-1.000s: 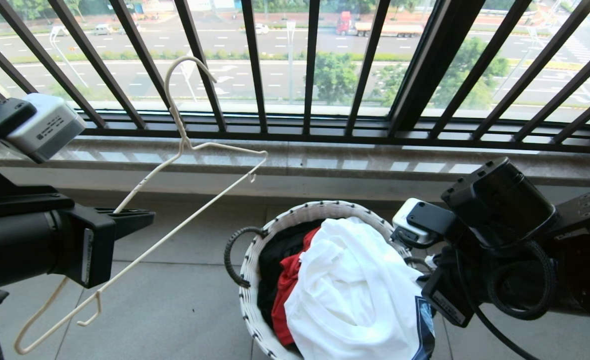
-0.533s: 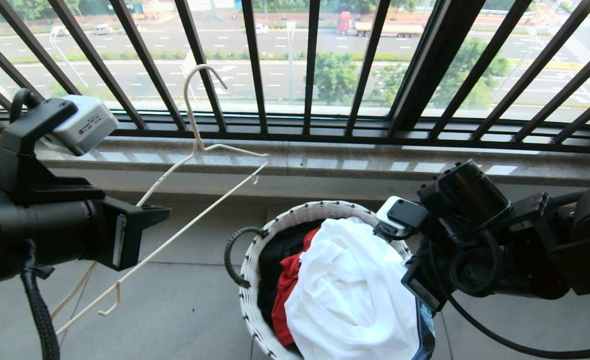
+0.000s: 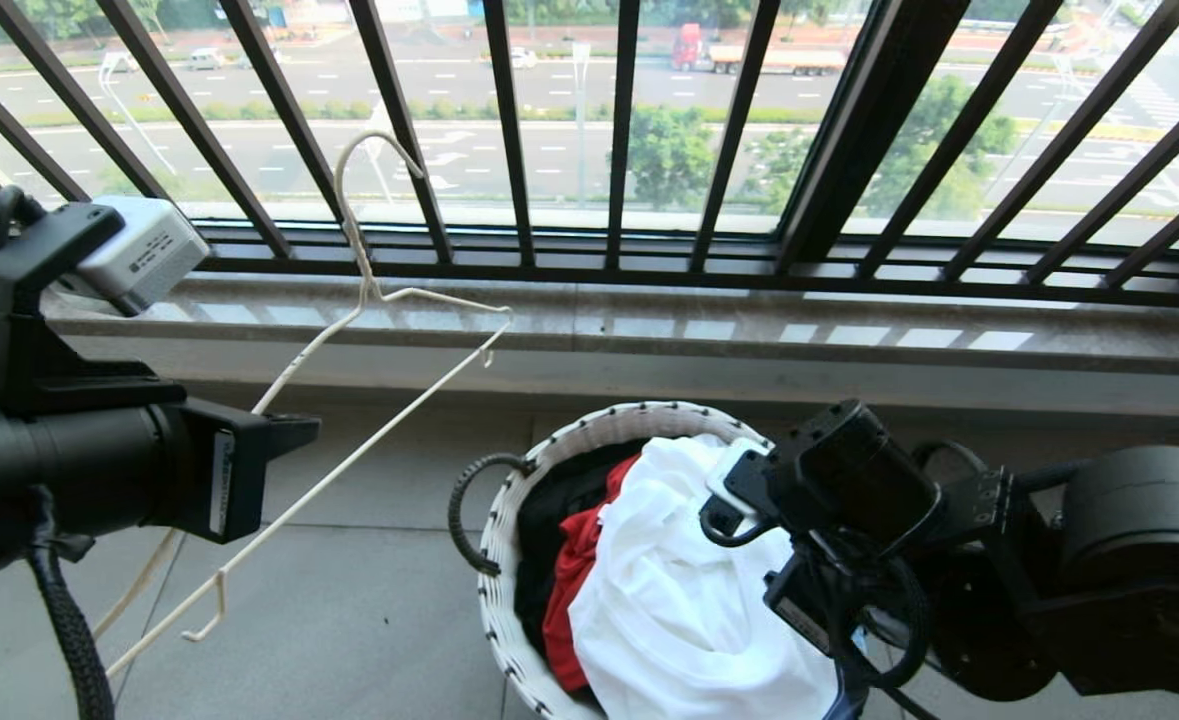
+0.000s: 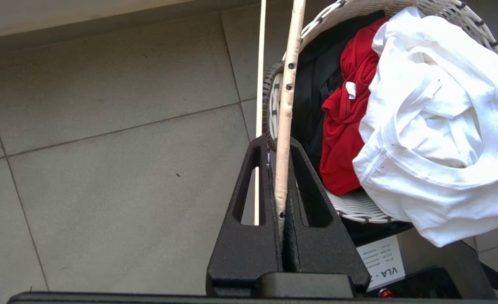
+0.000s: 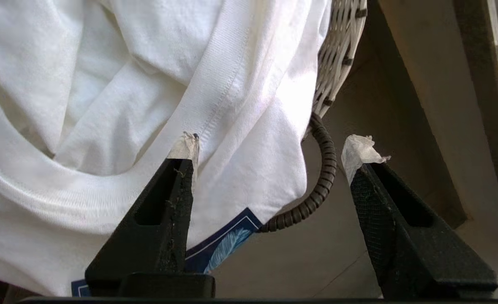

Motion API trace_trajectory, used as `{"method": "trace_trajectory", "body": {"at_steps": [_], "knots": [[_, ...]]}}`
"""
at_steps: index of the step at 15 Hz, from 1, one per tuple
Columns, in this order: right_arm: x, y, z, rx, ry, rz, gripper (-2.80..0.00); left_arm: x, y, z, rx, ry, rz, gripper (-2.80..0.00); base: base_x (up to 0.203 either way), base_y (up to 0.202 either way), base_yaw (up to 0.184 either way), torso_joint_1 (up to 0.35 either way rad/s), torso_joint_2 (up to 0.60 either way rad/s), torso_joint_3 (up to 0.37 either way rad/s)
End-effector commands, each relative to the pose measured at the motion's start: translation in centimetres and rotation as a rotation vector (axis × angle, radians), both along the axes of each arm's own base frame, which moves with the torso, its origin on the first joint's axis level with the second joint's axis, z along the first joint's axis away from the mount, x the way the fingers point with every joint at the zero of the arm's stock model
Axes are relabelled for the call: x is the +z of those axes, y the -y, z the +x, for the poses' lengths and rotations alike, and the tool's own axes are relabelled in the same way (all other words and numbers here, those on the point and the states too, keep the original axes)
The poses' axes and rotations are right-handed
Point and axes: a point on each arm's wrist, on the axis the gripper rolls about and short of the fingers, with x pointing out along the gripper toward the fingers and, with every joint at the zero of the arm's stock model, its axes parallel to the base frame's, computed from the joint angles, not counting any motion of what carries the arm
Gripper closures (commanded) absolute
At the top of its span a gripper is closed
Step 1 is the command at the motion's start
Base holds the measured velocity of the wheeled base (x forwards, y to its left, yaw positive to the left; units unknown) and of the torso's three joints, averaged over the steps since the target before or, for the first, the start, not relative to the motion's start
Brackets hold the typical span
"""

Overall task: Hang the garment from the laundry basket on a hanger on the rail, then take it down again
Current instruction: Pick up clothes from the basket

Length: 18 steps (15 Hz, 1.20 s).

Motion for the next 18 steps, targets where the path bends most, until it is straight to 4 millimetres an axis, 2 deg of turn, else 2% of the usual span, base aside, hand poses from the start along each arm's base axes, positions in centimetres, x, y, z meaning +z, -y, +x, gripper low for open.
{"method": "trace_trajectory", "body": {"at_steps": [1,4,9,11,13,16,18], "knots": [[-2.8,-2.7,0.3,-0.021,0.083,-0.051,-2.8,0.6,-0.4,-0.6,-0.003,0.03,-0.011,0.0,0.0,0.0,0.0,0.0,0.0,0.0],[-3.1,-3.9,-0.8,0.02,0.092,-0.044,-2.8,0.3,-0.1,-0.1,-0.001,0.009,-0.003,0.0,0.0,0.0,0.0,0.0,0.0,0.0],[-5.0,-4.4,-0.1,0.009,0.063,-0.091,-2.8,0.6,-0.3,-0.5,-0.004,0.026,-0.013,0.0,0.0,0.0,0.0,0.0,0.0,0.0],[-5.3,-4.4,0.8,-0.027,0.095,-0.081,-2.8,0.9,-0.5,-0.8,-0.004,0.041,-0.021,0.0,0.0,0.0,0.0,0.0,0.0,0.0],[-5.1,-4.0,1.7,-0.064,0.126,-0.074,-2.8,0.9,-0.6,-0.9,-0.006,0.044,-0.021,0.0,0.0,0.0,0.0,0.0,0.0,0.0],[-3.7,-3.4,1.7,-0.074,0.153,-0.049,-2.8,0.9,-0.6,-0.9,-0.007,0.044,-0.02,0.0,0.0,0.0,0.0,0.0,0.0,0.0],[-3.7,-3.2,1.9,-0.08,0.152,-0.056,-2.8,0.9,-0.6,-0.9,-0.007,0.044,-0.02,0.0,0.0,0.0,0.0,0.0,0.0,0.0]]}}
